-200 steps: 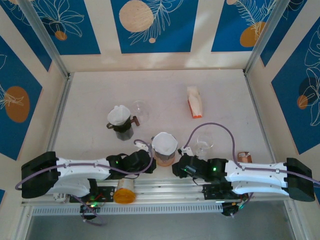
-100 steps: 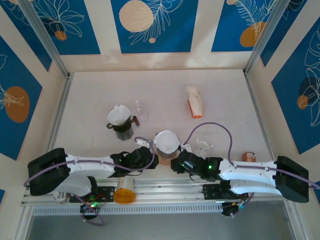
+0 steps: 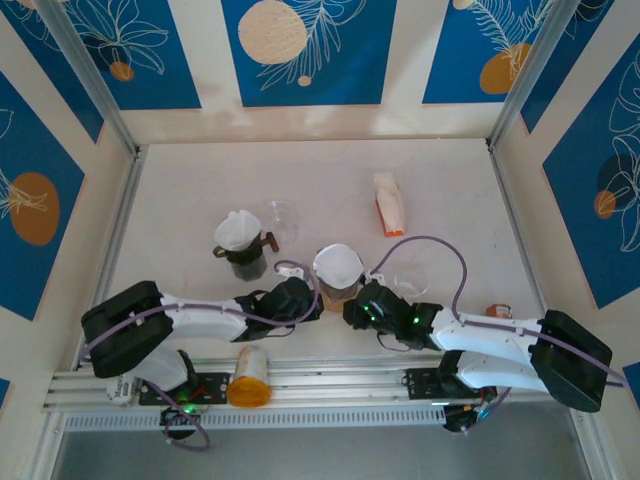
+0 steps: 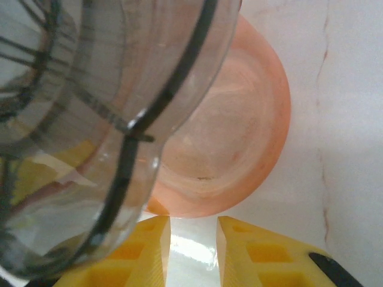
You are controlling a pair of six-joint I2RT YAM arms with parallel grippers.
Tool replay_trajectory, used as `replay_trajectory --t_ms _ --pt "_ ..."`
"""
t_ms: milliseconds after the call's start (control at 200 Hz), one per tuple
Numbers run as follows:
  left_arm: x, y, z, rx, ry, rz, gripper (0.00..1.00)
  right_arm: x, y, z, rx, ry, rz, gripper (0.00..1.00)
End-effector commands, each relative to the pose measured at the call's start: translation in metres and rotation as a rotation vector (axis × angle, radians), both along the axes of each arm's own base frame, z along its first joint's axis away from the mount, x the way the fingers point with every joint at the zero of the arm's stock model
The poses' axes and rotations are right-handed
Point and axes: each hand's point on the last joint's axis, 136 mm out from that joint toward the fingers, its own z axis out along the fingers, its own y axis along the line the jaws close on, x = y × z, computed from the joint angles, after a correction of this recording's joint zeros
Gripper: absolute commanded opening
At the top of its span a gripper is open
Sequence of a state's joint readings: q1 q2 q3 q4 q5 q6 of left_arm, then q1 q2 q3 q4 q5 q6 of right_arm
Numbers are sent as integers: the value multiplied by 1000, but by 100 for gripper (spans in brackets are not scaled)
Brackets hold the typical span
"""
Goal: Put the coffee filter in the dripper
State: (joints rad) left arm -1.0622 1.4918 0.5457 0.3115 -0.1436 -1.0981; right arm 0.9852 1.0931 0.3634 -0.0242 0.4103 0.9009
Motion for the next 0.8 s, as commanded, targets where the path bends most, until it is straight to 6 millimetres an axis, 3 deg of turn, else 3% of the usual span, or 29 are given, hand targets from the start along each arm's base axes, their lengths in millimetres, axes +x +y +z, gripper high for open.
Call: replay_trajectory --t_ms 0,795 --pt "9 -13 7 -24 -3 -24 0 17 13 20 55 -45 21 28" --pt "93 -26 11 5 -31 66 0 102 5 25 89 -44 -80 28"
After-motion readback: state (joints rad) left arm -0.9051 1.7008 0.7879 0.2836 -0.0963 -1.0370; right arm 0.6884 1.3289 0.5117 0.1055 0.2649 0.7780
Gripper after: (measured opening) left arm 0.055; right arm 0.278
